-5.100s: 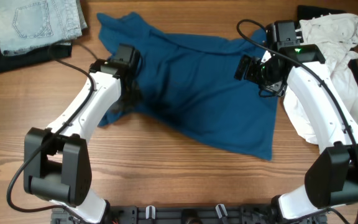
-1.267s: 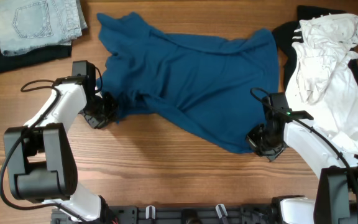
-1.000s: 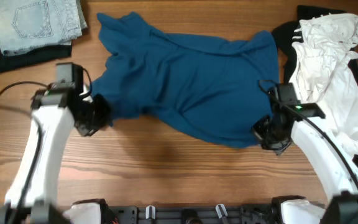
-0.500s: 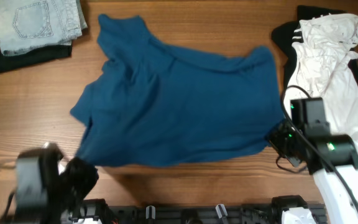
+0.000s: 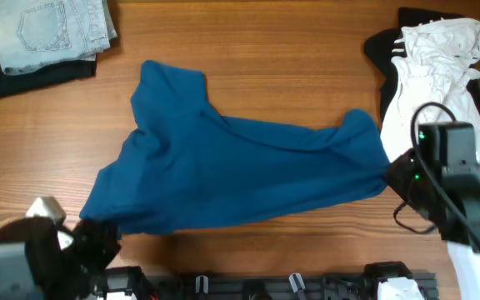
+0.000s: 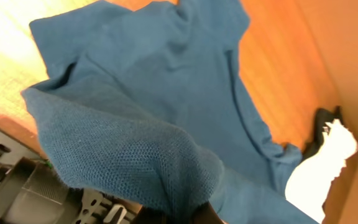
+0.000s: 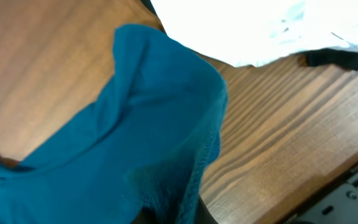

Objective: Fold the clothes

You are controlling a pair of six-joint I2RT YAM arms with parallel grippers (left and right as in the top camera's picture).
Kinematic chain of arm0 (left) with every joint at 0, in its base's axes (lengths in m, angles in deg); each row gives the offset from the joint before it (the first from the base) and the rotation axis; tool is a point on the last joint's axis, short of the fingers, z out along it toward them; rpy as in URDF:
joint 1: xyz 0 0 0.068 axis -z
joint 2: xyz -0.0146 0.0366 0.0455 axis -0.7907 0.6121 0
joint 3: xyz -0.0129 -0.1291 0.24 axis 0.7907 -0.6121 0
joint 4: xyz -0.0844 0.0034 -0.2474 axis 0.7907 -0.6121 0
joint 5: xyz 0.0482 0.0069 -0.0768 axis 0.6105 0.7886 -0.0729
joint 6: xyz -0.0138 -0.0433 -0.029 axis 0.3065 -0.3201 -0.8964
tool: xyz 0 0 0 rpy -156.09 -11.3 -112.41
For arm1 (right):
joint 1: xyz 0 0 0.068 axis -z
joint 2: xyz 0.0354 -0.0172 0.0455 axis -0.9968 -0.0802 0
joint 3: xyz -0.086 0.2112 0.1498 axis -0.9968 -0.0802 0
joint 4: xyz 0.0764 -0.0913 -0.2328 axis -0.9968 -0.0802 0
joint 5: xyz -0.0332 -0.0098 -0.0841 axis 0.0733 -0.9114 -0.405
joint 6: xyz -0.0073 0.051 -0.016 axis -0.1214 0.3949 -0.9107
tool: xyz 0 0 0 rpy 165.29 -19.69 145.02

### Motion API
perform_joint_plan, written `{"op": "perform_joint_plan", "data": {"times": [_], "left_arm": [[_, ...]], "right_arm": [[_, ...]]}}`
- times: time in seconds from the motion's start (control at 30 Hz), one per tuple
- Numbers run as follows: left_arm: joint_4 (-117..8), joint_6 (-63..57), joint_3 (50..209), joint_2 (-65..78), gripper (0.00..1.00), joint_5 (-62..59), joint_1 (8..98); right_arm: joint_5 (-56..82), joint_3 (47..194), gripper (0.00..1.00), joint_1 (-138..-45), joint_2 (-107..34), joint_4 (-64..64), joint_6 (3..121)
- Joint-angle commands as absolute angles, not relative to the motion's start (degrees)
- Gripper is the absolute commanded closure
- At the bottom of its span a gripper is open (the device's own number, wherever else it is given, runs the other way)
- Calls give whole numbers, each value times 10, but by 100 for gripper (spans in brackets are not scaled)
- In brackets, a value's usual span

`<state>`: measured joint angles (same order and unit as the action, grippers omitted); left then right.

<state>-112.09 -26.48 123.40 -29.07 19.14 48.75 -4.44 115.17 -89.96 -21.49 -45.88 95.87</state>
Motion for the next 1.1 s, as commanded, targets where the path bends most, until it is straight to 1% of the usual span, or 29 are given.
{"op": "perform_joint_plan", "data": {"times": [0.0,0.2,0.4,0.6,0.8,0.9,1.07], "left_arm": [[-1121,-254,1237,-236,96,217,483],[-1136,-254,1237,-146,96,219,483],[-1173,-225,1234,-56,96,241,483],[-1172,-225,1181,-24,96,246,483],[-1106,-232,1116,-5,96,245,483],[-1075,-231,1114,13,96,244,483],[-994,-231,1114,72,96,246,483]], "right_arm": [[-61,1151,96,-899,-260,-463,948],[-51,1151,96,-899,-316,-459,947],[-52,1144,96,-899,-339,-460,948],[-52,1095,96,-899,-339,-468,970],[-52,1051,95,-899,-340,-425,978],[-49,1051,92,-899,-345,-418,979],[-51,1051,93,-899,-387,-370,976]]}}
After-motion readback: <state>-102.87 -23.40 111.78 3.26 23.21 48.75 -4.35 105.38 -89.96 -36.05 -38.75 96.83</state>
